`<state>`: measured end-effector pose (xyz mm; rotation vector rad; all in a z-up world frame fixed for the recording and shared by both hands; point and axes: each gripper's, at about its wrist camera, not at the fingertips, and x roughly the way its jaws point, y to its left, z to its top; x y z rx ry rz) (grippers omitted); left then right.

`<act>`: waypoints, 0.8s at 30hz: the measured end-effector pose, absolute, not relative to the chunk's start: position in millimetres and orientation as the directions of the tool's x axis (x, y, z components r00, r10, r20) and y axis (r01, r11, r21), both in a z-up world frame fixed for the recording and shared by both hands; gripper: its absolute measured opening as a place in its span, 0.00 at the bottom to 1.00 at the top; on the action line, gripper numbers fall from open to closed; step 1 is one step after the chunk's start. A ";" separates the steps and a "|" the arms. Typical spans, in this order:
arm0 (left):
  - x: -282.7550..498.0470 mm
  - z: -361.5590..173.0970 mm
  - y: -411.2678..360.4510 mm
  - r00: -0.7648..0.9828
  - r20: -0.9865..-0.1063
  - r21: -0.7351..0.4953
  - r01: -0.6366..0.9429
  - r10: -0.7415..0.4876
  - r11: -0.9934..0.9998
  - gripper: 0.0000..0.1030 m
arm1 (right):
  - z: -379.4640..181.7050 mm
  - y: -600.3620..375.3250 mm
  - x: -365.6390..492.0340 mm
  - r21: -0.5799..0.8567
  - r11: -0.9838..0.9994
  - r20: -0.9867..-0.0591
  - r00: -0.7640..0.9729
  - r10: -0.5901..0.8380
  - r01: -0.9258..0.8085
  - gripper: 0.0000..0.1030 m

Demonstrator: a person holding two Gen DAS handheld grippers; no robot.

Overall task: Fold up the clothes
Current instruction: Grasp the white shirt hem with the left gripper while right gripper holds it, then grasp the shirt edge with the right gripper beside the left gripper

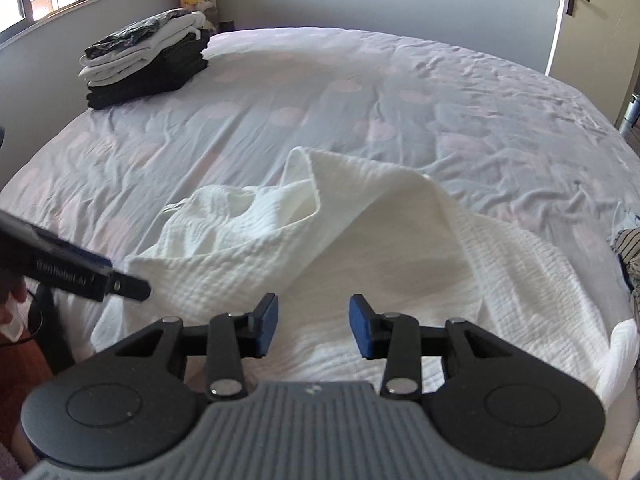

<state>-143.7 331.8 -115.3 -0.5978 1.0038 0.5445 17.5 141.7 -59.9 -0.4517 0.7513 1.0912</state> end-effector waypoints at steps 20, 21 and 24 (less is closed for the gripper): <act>-162.5 -46.7 442.1 0.315 -0.795 0.157 -0.718 0.517 0.679 0.06 | -39.9 182.0 72.1 -0.114 0.350 -0.725 0.319 0.610 -0.930 0.47; -159.1 -53.9 445.4 0.308 -0.807 0.149 -0.720 0.504 0.678 0.06 | -38.2 187.9 76.8 -0.120 0.343 -0.723 0.319 0.613 -0.932 0.47; -149.6 -77.8 449.9 0.279 -0.826 0.149 -0.728 0.489 0.669 0.06 | -38.7 210.5 96.5 -0.123 0.340 -0.726 0.319 0.609 -0.932 0.47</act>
